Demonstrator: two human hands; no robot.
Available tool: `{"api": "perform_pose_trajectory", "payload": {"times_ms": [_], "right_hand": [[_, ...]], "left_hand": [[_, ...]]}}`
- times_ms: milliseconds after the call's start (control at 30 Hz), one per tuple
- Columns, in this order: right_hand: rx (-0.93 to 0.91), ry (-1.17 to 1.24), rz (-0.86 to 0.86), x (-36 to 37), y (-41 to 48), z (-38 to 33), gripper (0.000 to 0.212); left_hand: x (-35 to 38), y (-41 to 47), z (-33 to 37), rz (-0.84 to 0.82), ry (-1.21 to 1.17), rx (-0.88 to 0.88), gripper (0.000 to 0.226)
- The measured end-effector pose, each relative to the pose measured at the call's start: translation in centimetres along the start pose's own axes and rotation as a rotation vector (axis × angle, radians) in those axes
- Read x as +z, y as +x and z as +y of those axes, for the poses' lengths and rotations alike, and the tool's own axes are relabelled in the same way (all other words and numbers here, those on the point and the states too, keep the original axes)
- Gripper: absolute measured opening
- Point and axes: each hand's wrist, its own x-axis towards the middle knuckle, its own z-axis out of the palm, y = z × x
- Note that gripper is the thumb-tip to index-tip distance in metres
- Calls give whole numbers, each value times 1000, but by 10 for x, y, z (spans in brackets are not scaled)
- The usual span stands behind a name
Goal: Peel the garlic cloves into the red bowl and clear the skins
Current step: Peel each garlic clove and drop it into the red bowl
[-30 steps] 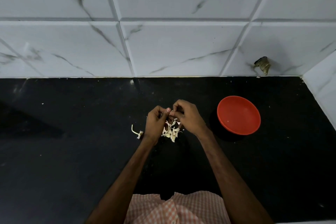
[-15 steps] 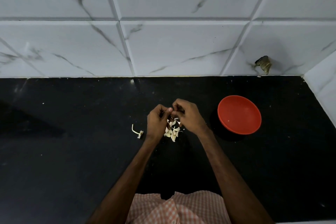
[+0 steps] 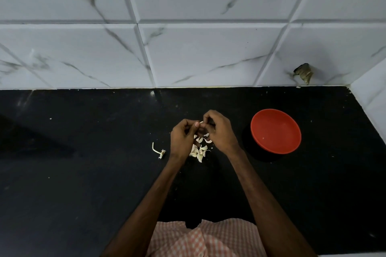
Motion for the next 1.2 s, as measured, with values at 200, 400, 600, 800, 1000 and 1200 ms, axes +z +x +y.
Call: {"api": "perform_pose_trajectory", "payload": {"times_ms": [200, 400, 600, 800, 1000, 1200], "right_hand": [[0, 13, 66, 2, 0, 1, 16], [2, -24, -2, 1, 3, 1, 14], [14, -56, -75, -2, 5, 0, 12], [-4, -42, -56, 2, 2, 0, 14], [-64, -89, -104, 1, 4, -1, 15], [-139, -353, -91, 2, 0, -1, 10]], "left_hand": [[1, 0, -2, 12, 37, 11, 8], [-1, 1, -6, 23, 206, 114, 10], [-2, 2, -11, 27, 325, 187, 11], [5, -1, -8, 100, 251, 156, 10], [4, -2, -8, 78, -10, -2, 8], [-2, -1, -4, -39, -30, -117, 14]]}}
